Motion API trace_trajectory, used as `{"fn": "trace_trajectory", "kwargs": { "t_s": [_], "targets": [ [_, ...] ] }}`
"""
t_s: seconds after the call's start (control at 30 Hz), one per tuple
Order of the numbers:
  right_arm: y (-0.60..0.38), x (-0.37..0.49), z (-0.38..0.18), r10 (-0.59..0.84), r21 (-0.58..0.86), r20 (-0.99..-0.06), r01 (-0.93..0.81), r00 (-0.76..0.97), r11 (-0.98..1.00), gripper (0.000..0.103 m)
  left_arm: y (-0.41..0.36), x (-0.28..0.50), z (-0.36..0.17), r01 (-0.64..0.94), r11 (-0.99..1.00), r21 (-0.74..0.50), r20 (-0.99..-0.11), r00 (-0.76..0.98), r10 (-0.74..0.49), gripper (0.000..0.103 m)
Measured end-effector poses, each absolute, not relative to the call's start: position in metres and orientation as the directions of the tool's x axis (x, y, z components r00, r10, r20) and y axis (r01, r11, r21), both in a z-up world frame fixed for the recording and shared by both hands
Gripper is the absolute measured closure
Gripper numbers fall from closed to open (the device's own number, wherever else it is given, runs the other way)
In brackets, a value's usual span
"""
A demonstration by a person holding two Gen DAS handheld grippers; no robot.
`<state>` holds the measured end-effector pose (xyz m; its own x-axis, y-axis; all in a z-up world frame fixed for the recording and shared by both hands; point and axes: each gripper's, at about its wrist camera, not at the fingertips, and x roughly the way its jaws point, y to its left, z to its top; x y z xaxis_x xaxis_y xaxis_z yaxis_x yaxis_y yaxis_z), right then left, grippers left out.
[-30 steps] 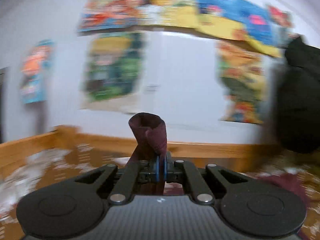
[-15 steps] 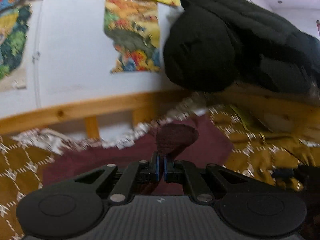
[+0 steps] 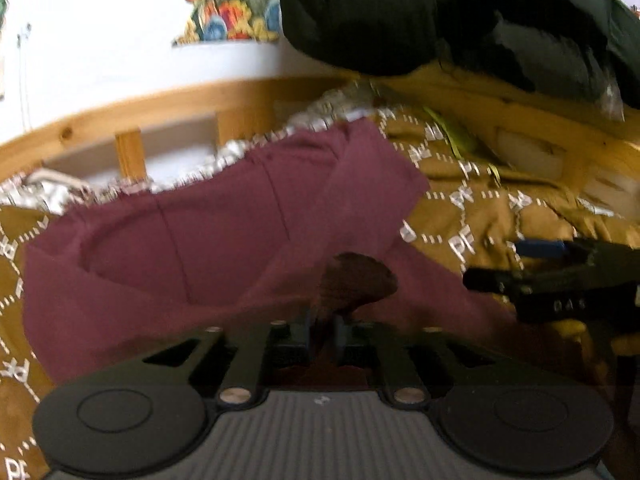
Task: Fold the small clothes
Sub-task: 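Carry the sleeve with the left gripper across the body and release it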
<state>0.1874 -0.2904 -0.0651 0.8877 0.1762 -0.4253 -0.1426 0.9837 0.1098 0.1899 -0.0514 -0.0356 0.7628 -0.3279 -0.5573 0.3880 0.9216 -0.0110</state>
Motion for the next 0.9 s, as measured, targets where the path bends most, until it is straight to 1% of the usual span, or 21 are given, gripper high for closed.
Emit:
{"fn": "trace_trajectory", "kwargs": {
  "t_s": [0.03, 0.07, 0.1, 0.17, 0.2, 0.27, 0.3, 0.37, 0.47, 0.5, 0.57, 0.63, 0.67, 0.73, 0.8, 0.83, 0.87, 0.9],
  "targets": [
    [-0.29, 0.187, -0.066, 0.177, 0.109, -0.426, -0.144, 0.887, 0.984, 0.001, -0.051, 0.189, -0.038, 0.395, 0.918, -0.024, -0.574, 0.747, -0.337, 0.053],
    [-0.29, 0.188, -0.067, 0.179, 0.108, -0.428, -0.147, 0.886, 0.983, 0.001, -0.049, 0.188, -0.04, 0.403, 0.914, -0.042, -0.586, 0.731, -0.349, 0.034],
    [-0.29, 0.188, -0.067, 0.18, 0.108, -0.428, -0.147, 0.886, 0.983, 0.001, -0.046, 0.186, -0.042, 0.411, 0.909, -0.063, -0.595, 0.716, -0.365, 0.028],
    [-0.289, 0.189, -0.068, 0.178, 0.106, -0.43, -0.146, 0.885, 0.983, 0.001, -0.04, 0.183, -0.043, 0.405, 0.91, -0.085, -0.612, 0.7, -0.369, 0.024],
    [-0.289, 0.189, -0.068, 0.178, 0.106, -0.43, -0.147, 0.885, 0.984, 0.001, -0.035, 0.182, -0.043, 0.39, 0.916, -0.092, -0.621, 0.697, -0.36, 0.018],
    [-0.288, 0.19, -0.07, 0.183, 0.1, -0.431, -0.154, 0.883, 0.983, 0.001, -0.019, 0.18, -0.041, 0.329, 0.938, -0.106, -0.623, 0.713, -0.32, 0.014],
    [-0.287, 0.19, -0.07, 0.189, 0.095, -0.431, -0.164, 0.882, 0.982, 0.001, -0.01, 0.181, -0.039, 0.294, 0.95, -0.107, -0.621, 0.726, -0.295, 0.014],
    [-0.28, 0.192, -0.072, 0.209, 0.076, -0.43, -0.195, 0.878, 0.978, 0.001, 0.009, 0.184, -0.037, 0.183, 0.979, -0.09, -0.621, 0.758, -0.198, 0.013],
    [-0.264, 0.193, -0.074, 0.261, 0.036, -0.432, -0.273, 0.863, 0.961, 0.001, 0.045, 0.194, -0.038, -0.06, 0.997, -0.047, -0.625, 0.781, 0.017, 0.013],
    [-0.257, 0.193, -0.075, 0.284, 0.016, -0.435, -0.308, 0.855, 0.951, 0.001, 0.058, 0.199, -0.04, -0.144, 0.989, -0.034, -0.636, 0.766, 0.09, 0.013],
    [-0.245, 0.189, -0.08, 0.315, -0.031, -0.442, -0.365, 0.84, 0.93, 0.001, 0.081, 0.208, -0.044, -0.252, 0.966, -0.053, -0.651, 0.742, 0.158, 0.014],
    [-0.236, 0.185, -0.085, 0.336, -0.077, -0.449, -0.411, 0.828, 0.908, 0.001, 0.108, 0.219, -0.047, -0.329, 0.937, -0.12, -0.655, 0.735, 0.174, 0.018],
    [-0.233, 0.183, -0.087, 0.345, -0.089, -0.453, -0.427, 0.822, 0.9, 0.001, 0.118, 0.224, -0.049, -0.352, 0.924, -0.148, -0.658, 0.733, 0.174, 0.022],
    [-0.228, 0.182, -0.089, 0.36, -0.098, -0.459, -0.449, 0.812, 0.888, 0.001, 0.127, 0.237, -0.053, -0.36, 0.915, -0.185, -0.665, 0.731, 0.153, 0.027],
    [-0.226, 0.182, -0.09, 0.364, -0.094, -0.465, -0.453, 0.807, 0.886, 0.001, 0.132, 0.25, -0.057, -0.356, 0.917, -0.182, -0.673, 0.724, 0.148, 0.041],
    [-0.226, 0.183, -0.091, 0.364, -0.088, -0.468, -0.452, 0.805, 0.888, 0.001, 0.131, 0.256, -0.059, -0.35, 0.921, -0.173, -0.678, 0.72, 0.147, 0.044],
    [-0.227, 0.184, -0.092, 0.364, -0.08, -0.473, -0.45, 0.802, 0.889, 0.001, 0.132, 0.261, -0.061, -0.346, 0.924, -0.166, -0.683, 0.716, 0.145, 0.051],
    [-0.227, 0.185, -0.093, 0.363, -0.072, -0.478, -0.448, 0.8, 0.891, 0.001, 0.133, 0.265, -0.064, -0.346, 0.924, -0.163, -0.691, 0.709, 0.144, 0.066]
  ]
}}
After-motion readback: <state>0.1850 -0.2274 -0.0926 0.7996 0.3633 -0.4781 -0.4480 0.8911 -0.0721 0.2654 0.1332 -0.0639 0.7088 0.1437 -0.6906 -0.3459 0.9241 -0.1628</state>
